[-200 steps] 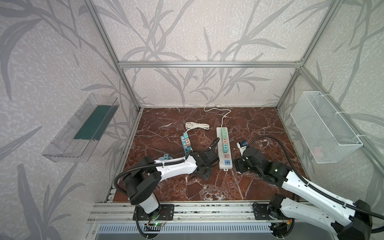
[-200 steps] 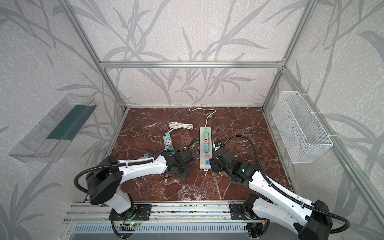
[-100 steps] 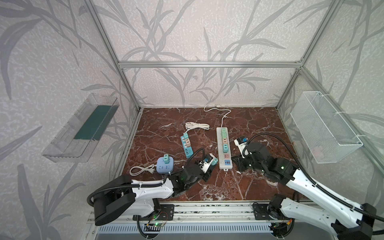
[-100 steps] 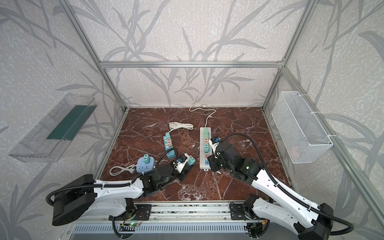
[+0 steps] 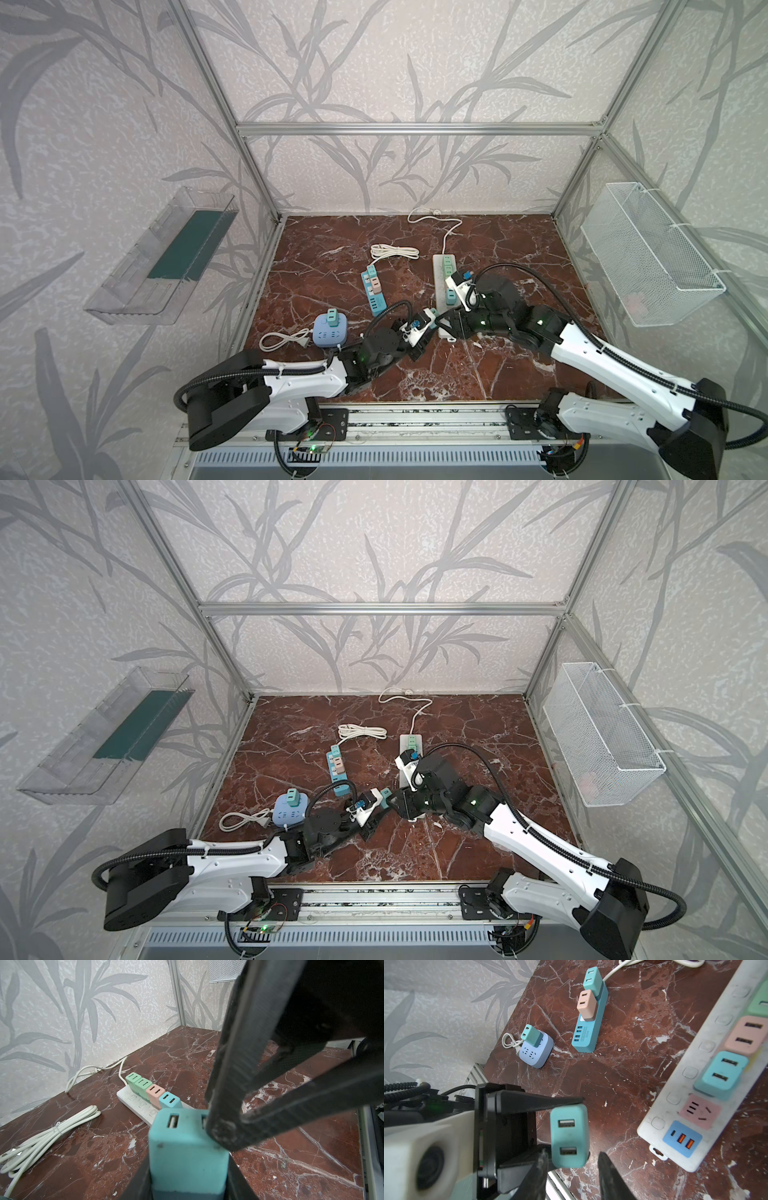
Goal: Insert the plug
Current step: 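Carry the teal adapter toward the right gripper and hand it over, then move the teal adapter over the last free socket, right gripper, while left withdraws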
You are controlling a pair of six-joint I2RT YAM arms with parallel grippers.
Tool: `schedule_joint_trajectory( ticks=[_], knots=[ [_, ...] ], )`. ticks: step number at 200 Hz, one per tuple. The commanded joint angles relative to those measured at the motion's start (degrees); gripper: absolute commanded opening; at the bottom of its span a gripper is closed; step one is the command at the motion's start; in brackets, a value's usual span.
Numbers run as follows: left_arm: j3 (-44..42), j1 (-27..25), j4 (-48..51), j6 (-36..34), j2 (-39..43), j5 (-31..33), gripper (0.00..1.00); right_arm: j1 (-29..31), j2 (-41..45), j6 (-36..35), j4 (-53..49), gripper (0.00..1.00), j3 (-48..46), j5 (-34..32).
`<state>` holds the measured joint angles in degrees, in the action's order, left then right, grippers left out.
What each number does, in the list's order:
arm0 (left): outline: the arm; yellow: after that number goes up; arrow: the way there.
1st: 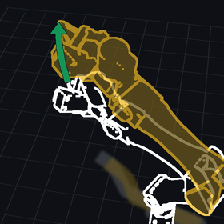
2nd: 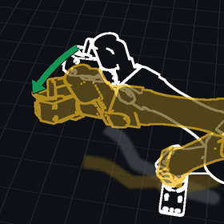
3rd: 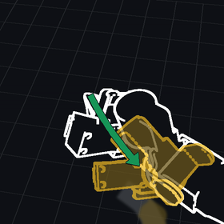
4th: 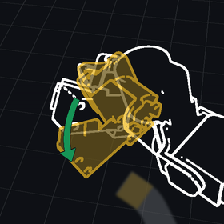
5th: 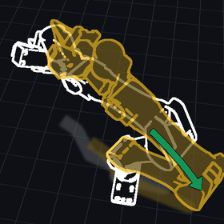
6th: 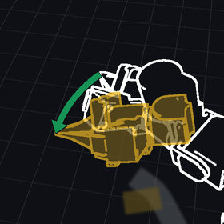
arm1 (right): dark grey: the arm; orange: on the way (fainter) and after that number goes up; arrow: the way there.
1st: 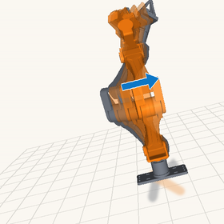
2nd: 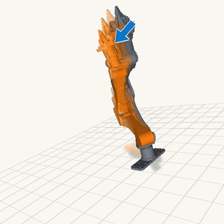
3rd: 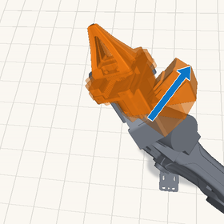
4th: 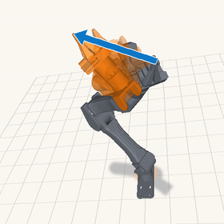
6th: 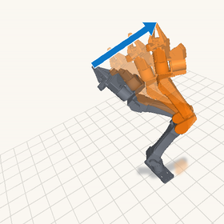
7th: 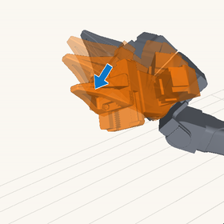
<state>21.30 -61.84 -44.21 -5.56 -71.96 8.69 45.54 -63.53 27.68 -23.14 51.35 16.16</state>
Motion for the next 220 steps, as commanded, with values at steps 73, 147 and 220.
schedule_joint_trajectory(
  ticks=[73,147,220],
  knots=[
    [1.4,-0.33,-0.7,-0.45,2.92,0.56,0.05,0.69,-3.56,0.4,3.2,0.14,3.1,4.58],
    [5.49,-0.25,15.12,11.12,12.7,17.83,0.64,0.69,1.14,0.8,-5.21,0.0,5.44,-17.98],
    [29.33,27.19,46.8,38.41,12.74,6.04,0.72,0.71,-6.41,2.61,-2.85,0.0,2.1,-33.11]
  ],
)
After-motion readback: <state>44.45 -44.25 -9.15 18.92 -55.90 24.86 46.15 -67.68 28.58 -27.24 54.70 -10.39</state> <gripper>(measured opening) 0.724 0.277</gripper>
